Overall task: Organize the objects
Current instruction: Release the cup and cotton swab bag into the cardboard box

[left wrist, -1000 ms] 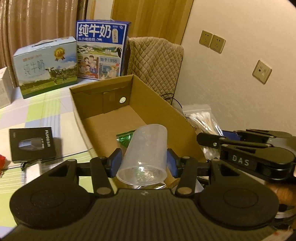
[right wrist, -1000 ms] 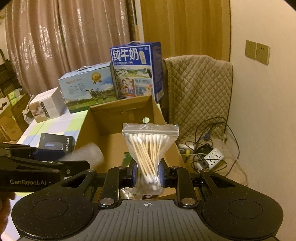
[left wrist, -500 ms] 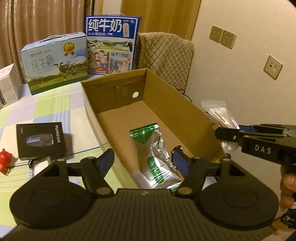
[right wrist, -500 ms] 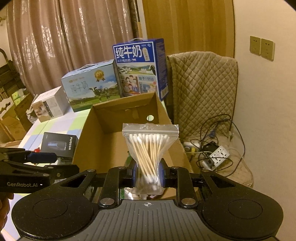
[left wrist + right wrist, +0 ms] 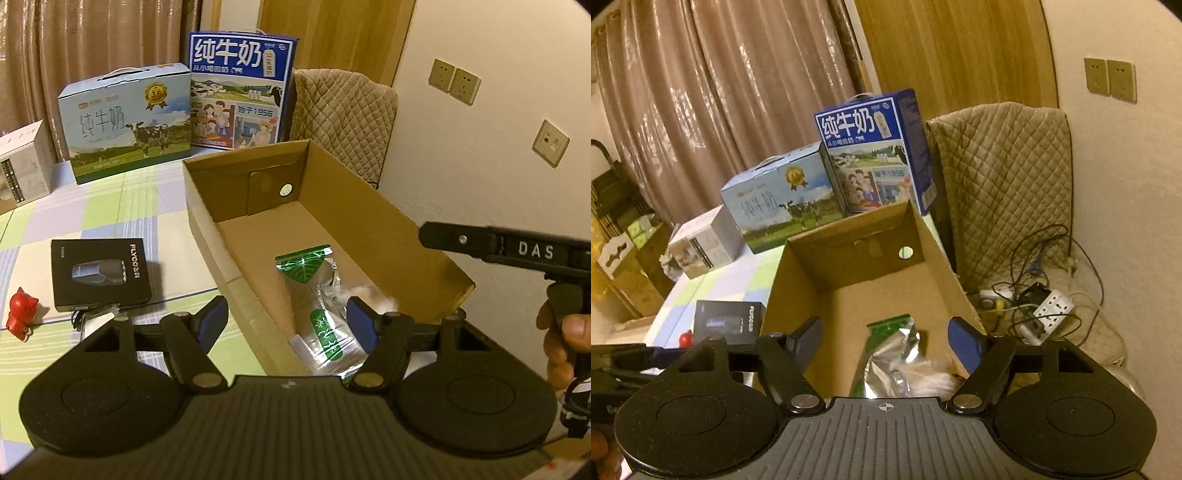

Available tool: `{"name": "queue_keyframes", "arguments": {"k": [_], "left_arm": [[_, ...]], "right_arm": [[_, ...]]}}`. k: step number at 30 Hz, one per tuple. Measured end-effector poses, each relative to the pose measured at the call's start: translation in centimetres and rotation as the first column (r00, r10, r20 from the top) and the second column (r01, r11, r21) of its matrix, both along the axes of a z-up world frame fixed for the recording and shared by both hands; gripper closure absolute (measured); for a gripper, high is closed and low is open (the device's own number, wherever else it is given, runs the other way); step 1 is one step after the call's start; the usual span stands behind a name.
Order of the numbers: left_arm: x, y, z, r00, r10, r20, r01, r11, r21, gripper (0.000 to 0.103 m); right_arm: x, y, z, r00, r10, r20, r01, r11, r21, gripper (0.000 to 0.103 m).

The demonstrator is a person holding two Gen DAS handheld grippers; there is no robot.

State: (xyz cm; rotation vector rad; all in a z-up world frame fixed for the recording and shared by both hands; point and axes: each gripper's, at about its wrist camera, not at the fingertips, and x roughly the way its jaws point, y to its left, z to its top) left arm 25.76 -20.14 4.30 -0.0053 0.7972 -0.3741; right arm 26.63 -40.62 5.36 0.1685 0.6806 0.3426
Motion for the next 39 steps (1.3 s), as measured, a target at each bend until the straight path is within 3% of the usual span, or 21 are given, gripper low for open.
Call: {"name": "queue_keyframes", "arguments": {"k": [8,16,28,39], "left_arm": [[-0.8,1.9,0.3,1.000,0.030,-0.001,-0.030,1.000,-0.003,0.035],[-2.0,4.2,0.3,0.998,0.067,0.002,-0.067,0.996,0.057,0.031],[-4.0,7.6,0.1,0.993,0.117,0.002,-0.116,0.989,0.090,0.027],[-6.7,15.5,-0.1,0.974,0.227,0.006,-0.226,0.967,0.114,0.023]], "right_arm": [[-1.6,0.8,0.7,1.000,0.031,0.004,-0.031,0.999,-0.009,0.031],[-3.5,3.3,1.8,0.995,0.096,0.022,-0.096,0.995,-0.003,0.031],[-6.5,6.5,2.8,0.987,0.158,0.041,-0.158,0.987,-0.020,0.031],[-10.0,12.9,2.9,0.962,0.259,0.088,-0.257,0.966,-0.038,0.031]]}}
